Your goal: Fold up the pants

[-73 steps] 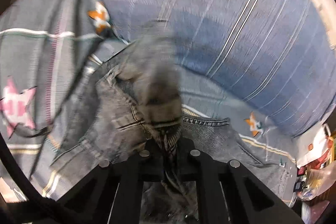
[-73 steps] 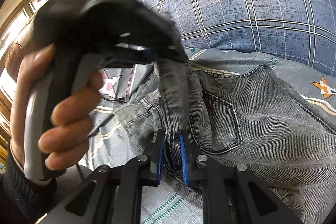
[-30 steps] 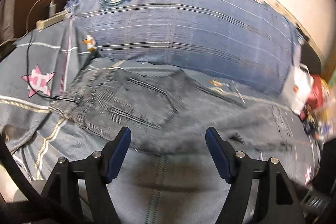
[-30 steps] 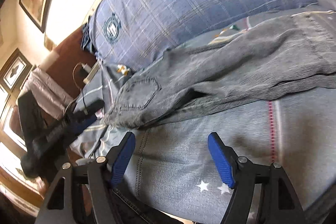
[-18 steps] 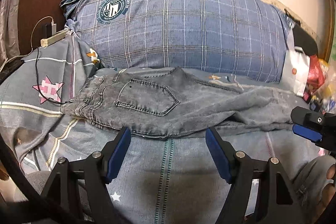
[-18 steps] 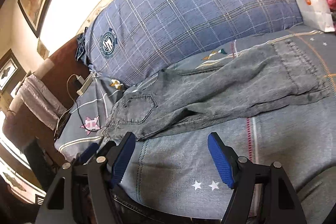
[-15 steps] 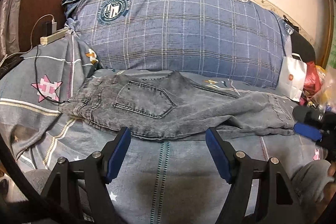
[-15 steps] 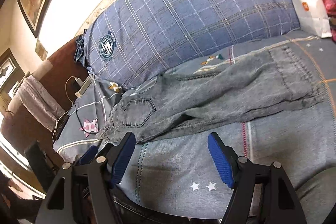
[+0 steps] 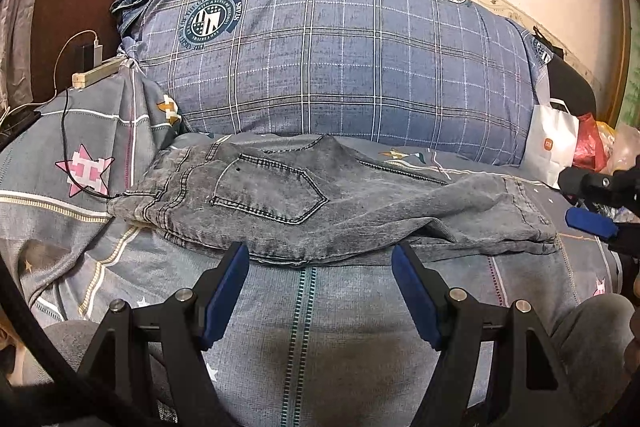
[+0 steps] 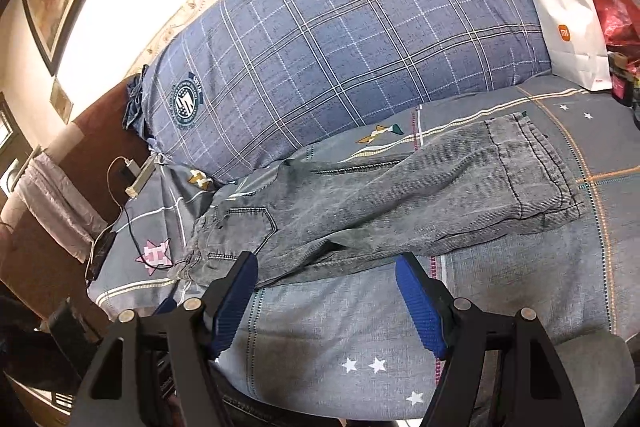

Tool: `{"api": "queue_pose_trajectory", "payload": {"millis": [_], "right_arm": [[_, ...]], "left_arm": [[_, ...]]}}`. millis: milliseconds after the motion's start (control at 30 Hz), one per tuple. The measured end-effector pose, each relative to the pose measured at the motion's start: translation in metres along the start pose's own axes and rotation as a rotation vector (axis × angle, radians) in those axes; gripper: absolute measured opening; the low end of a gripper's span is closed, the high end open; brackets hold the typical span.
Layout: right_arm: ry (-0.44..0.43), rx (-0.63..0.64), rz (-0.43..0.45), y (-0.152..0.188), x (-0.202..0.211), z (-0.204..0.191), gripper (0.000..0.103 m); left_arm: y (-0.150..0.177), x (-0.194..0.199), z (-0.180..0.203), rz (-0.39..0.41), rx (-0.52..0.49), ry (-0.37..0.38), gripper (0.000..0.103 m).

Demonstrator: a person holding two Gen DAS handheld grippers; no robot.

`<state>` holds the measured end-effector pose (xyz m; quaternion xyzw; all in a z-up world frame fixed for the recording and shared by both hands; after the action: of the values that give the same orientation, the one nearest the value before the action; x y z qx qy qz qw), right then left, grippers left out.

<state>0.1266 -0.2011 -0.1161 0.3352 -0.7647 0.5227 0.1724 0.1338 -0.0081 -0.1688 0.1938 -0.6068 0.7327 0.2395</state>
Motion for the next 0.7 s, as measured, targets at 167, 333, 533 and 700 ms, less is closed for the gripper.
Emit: {"api": "queue_pose_trajectory", "payload": {"millis": [167, 333, 533, 700], "right_arm": [[-0.015, -0.02, 0.02, -0.008, -0.002, 0.013, 0.075], [-0.045, -0.056, 0.022, -0.014, -0.006, 0.033, 0.075], [-0.01, -0.132, 0.014, -0.043, -0.013, 0.07, 0.074], [0.086, -0.339, 0.024, -0.089, -0.024, 0.148, 0.074]], "left_arm": [[-0.006, -0.001, 0.003, -0.028, 0.025, -0.002, 0.074], [-0.016, 0.011, 0.01, -0.027, 0.058, 0.021, 0.074], [-0.025, -0.015, 0.039, -0.083, -0.046, 0.012, 0.074], [-0.043, -0.065, 0.088, -0.177, -0.115, 0.079, 0.075]]}}
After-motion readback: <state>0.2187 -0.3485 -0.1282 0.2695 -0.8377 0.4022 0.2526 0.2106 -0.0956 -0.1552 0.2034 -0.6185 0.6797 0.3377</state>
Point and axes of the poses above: each gripper's, at about its wrist camera, not at the fingertips, and x roughly against the way its jaws point, z to its right, y to its underside, the point moved 4 cm from there along -x, roughly the way its jaws point, and after that the axes turned 5 degrees about x, right-handed, at the moved point
